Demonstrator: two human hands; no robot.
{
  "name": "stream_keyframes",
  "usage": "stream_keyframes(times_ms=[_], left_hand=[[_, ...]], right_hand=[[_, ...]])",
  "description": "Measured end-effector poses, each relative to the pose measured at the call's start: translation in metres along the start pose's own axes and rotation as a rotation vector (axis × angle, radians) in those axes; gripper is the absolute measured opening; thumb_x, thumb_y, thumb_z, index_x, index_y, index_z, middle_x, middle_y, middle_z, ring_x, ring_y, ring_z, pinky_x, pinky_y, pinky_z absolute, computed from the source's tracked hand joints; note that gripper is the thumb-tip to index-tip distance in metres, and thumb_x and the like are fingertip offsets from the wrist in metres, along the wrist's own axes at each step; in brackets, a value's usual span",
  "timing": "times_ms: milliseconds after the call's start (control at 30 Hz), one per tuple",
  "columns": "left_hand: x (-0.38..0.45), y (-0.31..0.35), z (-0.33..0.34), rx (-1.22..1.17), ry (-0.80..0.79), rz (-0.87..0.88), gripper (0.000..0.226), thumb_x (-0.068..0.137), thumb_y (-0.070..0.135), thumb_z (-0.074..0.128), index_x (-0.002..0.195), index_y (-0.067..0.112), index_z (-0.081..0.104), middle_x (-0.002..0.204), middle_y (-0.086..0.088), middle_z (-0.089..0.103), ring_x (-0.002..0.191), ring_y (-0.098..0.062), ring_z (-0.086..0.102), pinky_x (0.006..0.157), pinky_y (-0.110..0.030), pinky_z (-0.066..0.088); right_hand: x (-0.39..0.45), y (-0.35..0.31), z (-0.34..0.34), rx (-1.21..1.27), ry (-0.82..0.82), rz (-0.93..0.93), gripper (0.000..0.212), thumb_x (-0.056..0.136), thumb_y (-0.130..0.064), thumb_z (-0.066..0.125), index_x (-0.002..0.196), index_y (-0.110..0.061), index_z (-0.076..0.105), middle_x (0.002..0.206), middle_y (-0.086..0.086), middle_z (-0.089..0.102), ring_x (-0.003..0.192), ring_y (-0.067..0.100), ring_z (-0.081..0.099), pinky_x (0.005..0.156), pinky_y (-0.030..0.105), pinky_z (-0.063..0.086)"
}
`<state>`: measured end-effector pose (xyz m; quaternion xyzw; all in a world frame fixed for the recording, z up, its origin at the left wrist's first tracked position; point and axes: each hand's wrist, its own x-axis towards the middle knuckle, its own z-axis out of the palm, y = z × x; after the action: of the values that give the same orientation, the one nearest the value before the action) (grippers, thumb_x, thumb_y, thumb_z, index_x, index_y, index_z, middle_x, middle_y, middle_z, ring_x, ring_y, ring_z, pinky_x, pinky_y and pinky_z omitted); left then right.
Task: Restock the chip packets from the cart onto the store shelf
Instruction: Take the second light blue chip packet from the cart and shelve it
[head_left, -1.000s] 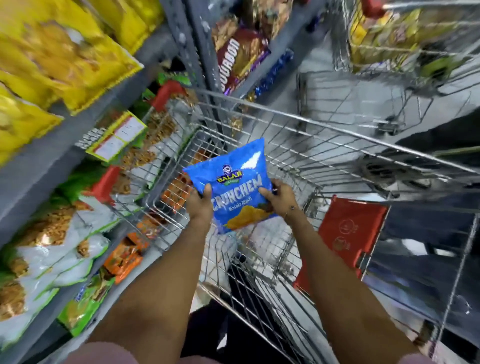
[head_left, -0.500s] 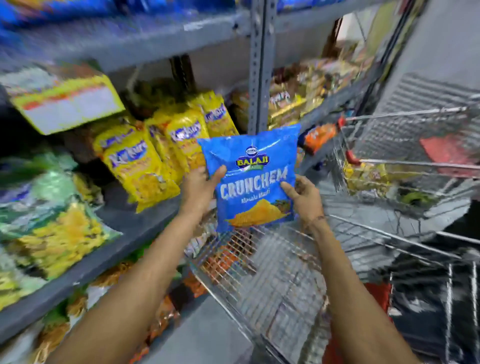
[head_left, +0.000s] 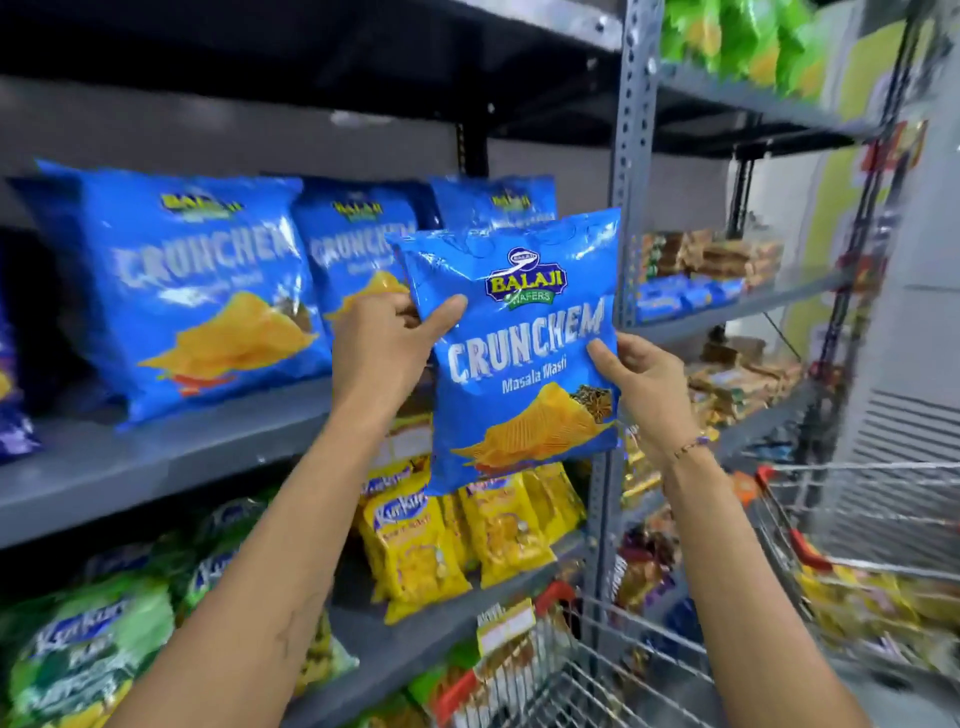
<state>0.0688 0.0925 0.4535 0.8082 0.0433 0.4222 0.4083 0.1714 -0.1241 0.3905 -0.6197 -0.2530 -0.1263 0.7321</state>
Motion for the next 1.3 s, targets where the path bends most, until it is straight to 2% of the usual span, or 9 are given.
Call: stream_keyframes(times_ms=[100,367,500,567,667,867,1067,1167,1300], left_hand=[[0.027,0.016,-0.018,0.085,0.095,0.029,0.063,0.078,0.048,0.067,0.043,0.017,0.026,0.028,0.004,0.036,0.034,-0.013,0.026,0.038,-0.020,0.019],[0.087,0.023,-0.035,0.148,0.148,0.023,0.060,0.083,0.041,0.065,0.044,0.014,0.030,0.021,0.006,0.036,0.026,-0.004,0.042,0.031,-0.013,0.028],[0.120,0.004,-0.032,0.197,0.180,-0.041,0.065,0.080,0.048,0.066,0.045,0.016,0.022,0.023,0.001,0.029,0.041,-0.018,0.028,0.048,-0.032,0.035],[0.136,-0.007,-0.031,0.155,0.167,-0.081,0.064,0.078,0.048,0.068,0.044,0.016,0.024,0.024,0.000,0.028,0.049,-0.025,0.035,0.061,-0.043,0.055],[0.152,-0.016,-0.026,0.163,0.173,-0.098,0.062,0.077,0.049,0.069,0.047,0.019,0.024,0.040,0.002,0.022,0.058,-0.024,0.036,0.067,-0.046,0.054],[0.160,-0.028,-0.012,0.182,0.209,-0.200,0.060,0.079,0.049,0.065,0.050,0.018,0.023,0.050,-0.001,0.025,0.053,-0.021,0.027,0.059,-0.034,0.033],[0.152,-0.037,-0.005,0.174,0.194,-0.195,0.055,0.085,0.047,0.059,0.050,0.015,0.031,0.049,-0.006,0.032,0.049,-0.020,0.031,0.051,-0.031,0.020],[0.140,-0.045,-0.004,0.109,0.111,-0.166,0.032,0.083,0.038,0.066,0.088,0.006,0.064,0.090,-0.015,0.070,0.084,-0.028,0.064,0.073,-0.043,0.050],[0.123,-0.046,-0.003,0.243,0.136,-0.102,0.042,0.085,0.028,0.066,0.119,0.007,0.053,0.119,-0.012,0.063,0.107,-0.027,0.060,0.091,-0.039,0.048]], right_hand=[[0.031,-0.018,0.023,0.064,-0.049,-0.017,0.010,0.088,-0.016,0.062,0.094,-0.015,0.069,0.077,-0.009,0.077,0.071,0.008,0.072,0.061,0.020,0.056],[0.101,-0.024,0.070,0.018,-0.110,-0.016,0.048,0.075,-0.045,0.072,0.091,0.000,0.068,0.092,0.023,0.071,0.078,0.032,0.066,0.079,0.051,0.055],[0.124,-0.014,0.087,-0.005,-0.113,0.030,0.049,0.072,-0.052,0.071,0.063,-0.008,0.051,0.060,0.007,0.041,0.054,0.016,0.036,0.051,0.025,0.032],[0.134,-0.012,0.094,0.033,-0.112,0.052,0.023,0.081,-0.037,0.068,0.081,-0.014,0.063,0.074,0.001,0.056,0.065,0.010,0.049,0.060,0.019,0.039],[0.149,-0.002,0.103,0.038,-0.079,0.061,0.048,0.084,-0.030,0.066,0.113,0.008,0.058,0.110,0.015,0.066,0.098,0.022,0.061,0.084,0.035,0.047],[0.165,0.021,0.119,-0.002,-0.077,0.073,0.036,0.080,-0.040,0.068,0.061,-0.029,0.040,0.061,-0.013,0.038,0.055,0.001,0.034,0.050,0.016,0.030],[0.170,0.032,0.119,-0.070,-0.096,0.105,0.065,0.085,-0.036,0.064,0.138,-0.006,0.041,0.138,0.012,0.049,0.121,0.024,0.051,0.056,0.015,0.041],[0.166,0.038,0.119,-0.078,-0.080,0.084,0.063,0.085,-0.034,0.065,0.137,-0.008,0.042,0.139,0.013,0.050,0.126,0.024,0.050,0.077,0.027,0.045],[0.156,0.040,0.118,-0.101,-0.051,0.040,0.053,0.087,-0.032,0.063,0.133,-0.011,0.048,0.125,0.010,0.060,0.101,0.021,0.062,0.076,0.031,0.052]])
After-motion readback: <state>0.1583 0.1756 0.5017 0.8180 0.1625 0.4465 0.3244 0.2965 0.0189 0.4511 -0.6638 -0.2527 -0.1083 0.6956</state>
